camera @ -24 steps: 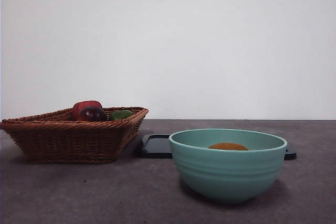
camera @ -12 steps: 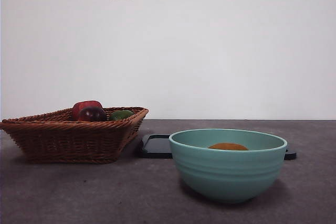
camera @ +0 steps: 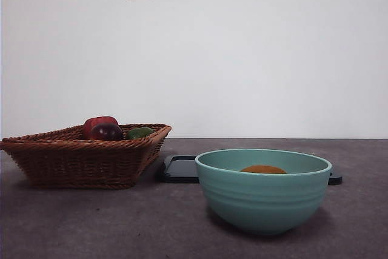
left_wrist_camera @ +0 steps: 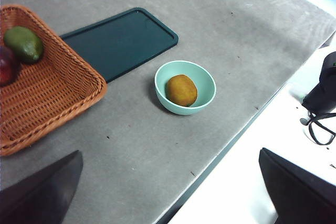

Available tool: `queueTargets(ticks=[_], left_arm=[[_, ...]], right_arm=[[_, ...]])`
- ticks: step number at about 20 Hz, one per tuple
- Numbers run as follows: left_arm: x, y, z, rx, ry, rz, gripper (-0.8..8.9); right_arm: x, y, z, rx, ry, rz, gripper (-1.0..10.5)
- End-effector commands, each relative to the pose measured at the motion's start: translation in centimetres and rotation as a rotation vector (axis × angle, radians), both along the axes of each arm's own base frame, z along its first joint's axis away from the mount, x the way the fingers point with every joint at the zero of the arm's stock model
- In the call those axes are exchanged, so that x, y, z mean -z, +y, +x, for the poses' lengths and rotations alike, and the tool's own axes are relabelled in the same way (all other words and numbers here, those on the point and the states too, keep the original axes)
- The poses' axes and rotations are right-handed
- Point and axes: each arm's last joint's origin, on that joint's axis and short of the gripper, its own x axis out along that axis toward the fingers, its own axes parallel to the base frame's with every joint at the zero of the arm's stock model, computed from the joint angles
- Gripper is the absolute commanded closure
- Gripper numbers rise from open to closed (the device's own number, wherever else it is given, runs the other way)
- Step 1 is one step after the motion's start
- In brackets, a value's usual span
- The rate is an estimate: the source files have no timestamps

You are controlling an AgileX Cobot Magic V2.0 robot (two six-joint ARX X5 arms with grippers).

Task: Pick up the wifruite, put it on the bowl, pick up the plate, put it on desk

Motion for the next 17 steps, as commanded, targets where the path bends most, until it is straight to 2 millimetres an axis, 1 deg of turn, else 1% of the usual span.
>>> queueTargets(ticks=[1,5,9,11,13,15,17], left_arm=[[-0.3,0.0,-0.1,0.029,-0.032,0.002,1.88],[-0.3,0.0,-0.1,0.029,-0.032,0.002,1.88],[-0.3,0.0,-0.1,0.028,-0.031,0.002,1.88],[-0.3,0.0,-0.1,0.028,-0.031,0.002,1.88],[-0.3,0.0,-0.1,0.028,-0.031,0.002,1.88],[-0.3,0.0,-0.1,0.028,-0.032,0.001,1.88],[-0.3,0.0,-0.1,0.028,-0.031,0.002,1.88]], right_arm=[[-0.2,0.4,1.2,-0.027,0.058,0.021,3.6],[0.6,1.3,3.5,-0.065,0.156,0.005,3.6],[1.9,2.9,6.3,-0.11,0.273,-0.038,3.6],[3.5,4.4,8.4,-0.105,0.364,-0.112,3.6],[5.2,5.5,10.3,-0.047,0.453,-0.195,3.6],[7.1,6.3,12.0,-0.026,0.54,-0.251,3.6],[8.9,6.9,13.3,-0.018,0.619,-0.303,3.7]])
